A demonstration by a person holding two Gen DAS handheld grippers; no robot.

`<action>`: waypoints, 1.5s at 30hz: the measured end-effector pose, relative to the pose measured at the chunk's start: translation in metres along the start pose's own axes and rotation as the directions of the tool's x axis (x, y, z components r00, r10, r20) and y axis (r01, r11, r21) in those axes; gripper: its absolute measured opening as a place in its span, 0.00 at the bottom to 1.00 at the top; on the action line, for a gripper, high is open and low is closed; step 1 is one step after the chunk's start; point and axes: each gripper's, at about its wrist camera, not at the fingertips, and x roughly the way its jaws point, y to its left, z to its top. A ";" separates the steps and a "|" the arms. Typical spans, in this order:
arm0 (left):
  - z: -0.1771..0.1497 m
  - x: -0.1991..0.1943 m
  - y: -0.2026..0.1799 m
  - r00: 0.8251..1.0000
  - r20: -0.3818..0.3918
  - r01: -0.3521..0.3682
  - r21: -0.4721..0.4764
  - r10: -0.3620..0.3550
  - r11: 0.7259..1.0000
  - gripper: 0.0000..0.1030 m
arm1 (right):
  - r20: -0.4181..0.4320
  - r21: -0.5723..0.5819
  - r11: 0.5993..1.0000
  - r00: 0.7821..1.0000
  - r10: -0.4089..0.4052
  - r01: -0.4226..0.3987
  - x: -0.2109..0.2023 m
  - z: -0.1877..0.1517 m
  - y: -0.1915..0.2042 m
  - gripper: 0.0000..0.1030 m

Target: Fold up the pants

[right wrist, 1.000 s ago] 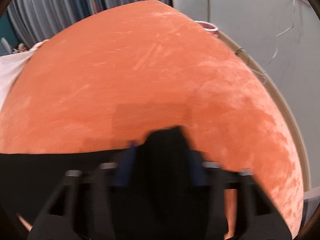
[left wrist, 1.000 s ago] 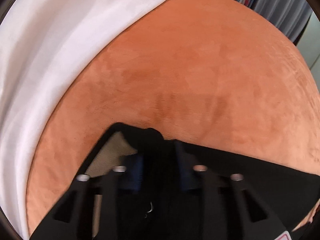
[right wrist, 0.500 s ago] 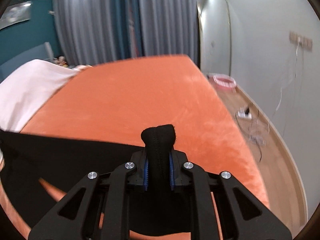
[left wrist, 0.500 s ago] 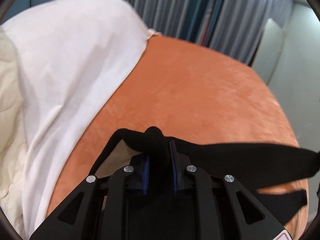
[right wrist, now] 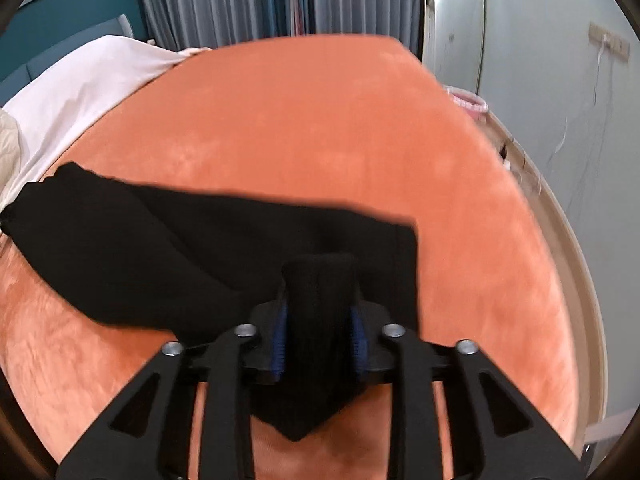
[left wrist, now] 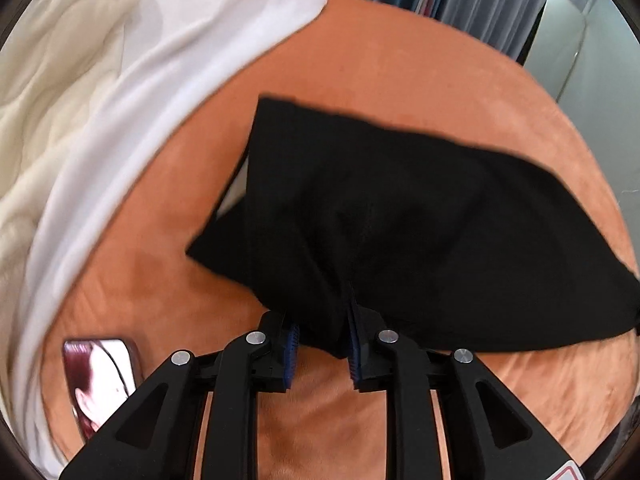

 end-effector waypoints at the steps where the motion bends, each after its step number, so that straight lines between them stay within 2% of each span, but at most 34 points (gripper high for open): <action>1: 0.001 -0.001 -0.001 1.000 0.013 -0.003 -0.010 0.003 1.000 0.25 | 0.010 0.009 1.000 1.000 -0.010 0.010 -0.005 -0.006 0.000 0.37; 2: 0.002 -0.005 0.000 1.000 0.023 0.007 -0.024 -0.007 1.000 0.27 | 0.017 0.022 1.000 1.000 -0.006 0.006 -0.009 -0.008 0.000 0.43; 4: 0.001 -0.020 0.007 0.999 0.040 0.032 -0.072 -0.029 0.997 0.50 | 0.046 0.056 0.998 0.999 0.003 -0.006 -0.026 -0.017 -0.003 0.56; 5: 0.001 -0.028 0.011 0.998 0.056 0.033 -0.097 -0.028 0.995 0.57 | 0.064 0.066 0.998 0.998 -0.006 0.002 -0.035 -0.023 -0.006 0.66; 6: 0.000 -0.042 0.019 0.996 0.093 0.027 -0.139 -0.014 0.990 0.65 | 0.089 0.077 0.997 0.996 -0.026 0.020 -0.047 -0.028 -0.009 0.69; 10: -0.010 -0.079 0.047 0.981 0.190 0.077 -0.263 -0.026 0.962 0.80 | 0.183 0.192 0.981 0.982 -0.053 0.017 -0.097 -0.049 -0.027 0.69; 13: -0.003 -0.067 0.053 0.989 0.146 0.061 -0.340 -0.011 0.938 0.82 | 0.229 0.282 0.959 0.972 -0.059 -0.008 -0.118 -0.060 -0.034 0.71; 15: -0.003 -0.042 0.052 0.997 0.051 0.079 -0.383 -0.064 0.921 0.82 | 0.248 0.315 0.948 0.968 -0.047 -0.035 -0.125 -0.067 -0.028 0.72; 16: -0.008 -0.025 0.054 0.991 -0.006 0.117 -0.421 -0.132 0.900 0.81 | 0.248 0.323 0.945 0.968 -0.043 -0.041 -0.126 -0.070 -0.022 0.72; 17: -0.013 -0.013 0.058 0.975 -0.028 0.181 -0.468 -0.219 0.865 0.81 | 0.242 0.321 0.946 0.970 -0.035 -0.046 -0.126 -0.072 -0.014 0.72; 18: -0.016 -0.003 0.062 0.953 -0.012 0.251 -0.525 -0.302 0.813 0.81 | 0.234 0.313 0.948 0.972 -0.027 -0.049 -0.125 -0.071 -0.006 0.72; 19: -0.019 0.003 0.067 0.938 0.009 0.290 -0.568 -0.347 0.770 0.79 | 0.227 0.296 0.954 0.974 -0.025 -0.045 -0.125 -0.072 0.005 0.72; 20: -0.018 0.012 0.072 0.915 0.031 0.334 -0.618 -0.402 0.712 0.76 | 0.224 0.284 0.958 0.974 -0.022 -0.044 -0.127 -0.073 0.013 0.72; 21: -0.016 0.019 0.074 0.898 0.041 0.361 -0.639 -0.438 0.680 0.49 | 0.222 0.273 0.961 0.975 -0.011 -0.051 -0.127 -0.074 0.021 0.72; 22: -0.008 0.025 0.074 0.887 0.019 0.364 -0.642 -0.461 0.675 0.15 | 0.219 0.264 0.963 0.976 -0.003 -0.056 -0.127 -0.072 0.030 0.72; 23: 0.004 0.025 0.072 0.896 -0.008 0.347 -0.613 -0.445 0.710 0.14 | 0.216 0.257 0.965 0.976 -0.004 -0.053 -0.126 -0.070 0.038 0.72; 24: 0.023 0.016 0.067 0.920 -0.015 0.324 -0.532 -0.391 0.782 0.12 | 0.216 0.251 0.966 0.976 -0.001 -0.055 -0.125 -0.069 0.044 0.72; 26: 0.052 -0.016 0.052 0.951 0.038 0.299 -0.359 -0.306 0.884 0.12 | 0.217 0.243 0.968 0.976 0.009 -0.063 -0.124 -0.062 0.056 0.72; 27: 0.065 -0.034 0.040 0.960 0.082 0.279 -0.258 -0.267 0.925 0.12 | 0.221 0.237 0.970 0.975 0.008 -0.061 -0.124 -0.057 0.065 0.72; 28: 0.076 -0.055 0.022 0.969 0.135 0.220 -0.110 -0.205 0.969 0.16 | 0.226 0.230 0.971 0.974 0.013 -0.066 -0.124 -0.056 0.070 0.72; 29: 0.077 -0.064 0.010 0.975 0.161 0.154 -0.008 -0.151 0.988 0.20 | 0.233 0.222 0.973 0.972 0.013 -0.066 -0.124 -0.054 0.076 0.72; 30: 0.076 -0.065 0.005 0.983 0.161 0.083 0.062 -0.092 0.995 0.38 | 0.242 0.207 0.976 0.970 0.015 -0.066 -0.125 -0.051 0.084 0.72; 31: 0.069 -0.051 0.003 0.991 0.131 -0.035 0.129 0.018 0.991 0.66 | 0.244 0.196 0.978 0.970 0.020 -0.070 -0.124 -0.050 0.089 0.72; 32: 0.065 -0.038 0.008 0.989 0.120 -0.109 0.154 0.091 0.982 0.77 | 0.243 0.188 0.980 0.970 0.025 -0.072 -0.122 -0.048 0.094 0.72; 33: 0.052 -0.014 0.016 0.971 0.091 -0.236 0.194 0.222 0.952 0.77 | 0.241 0.181 0.981 0.970 0.029 -0.075 -0.120 -0.047 0.099 0.72; 34: 0.044 0.003 0.025 0.947 0.065 -0.321 0.198 0.315 0.926 0.73 | 0.231 0.176 0.981 0.972 0.035 -0.077 -0.115 -0.047 0.103 0.72; 35: 0.037 0.013 0.035 0.930 0.037 -0.365 0.182 0.365 0.913 0.73 | 0.221 0.177 0.981 0.975 0.033 -0.073 -0.111 -0.046 0.106 0.72; 37: 0.029 0.010 0.062 0.956 0.013 -0.293 0.066 0.293 0.954 0.73 | 0.195 0.182 0.981 0.980 0.038 -0.074 -0.101 -0.046 0.111 0.72; 39: 0.027 -0.009 0.076 0.977 0.058 -0.200 -0.060 0.203 0.978 0.73 | 0.176 0.183 0.981 0.984 0.031 -0.064 -0.095 -0.047 0.114 0.72; 43: 0.043 -0.034 0.063 0.987 0.108 -0.101 -0.131 0.115 0.986 0.76 | 0.156 0.204 0.979 0.988 -0.010 -0.022 -0.088 -0.053 0.110 0.73; 45: 0.052 -0.036 0.051 0.989 0.099 -0.093 -0.146 0.109 0.985 0.84 | 0.152 0.259 0.966 0.988 -0.033 -0.007 -0.085 -0.057 0.098 0.73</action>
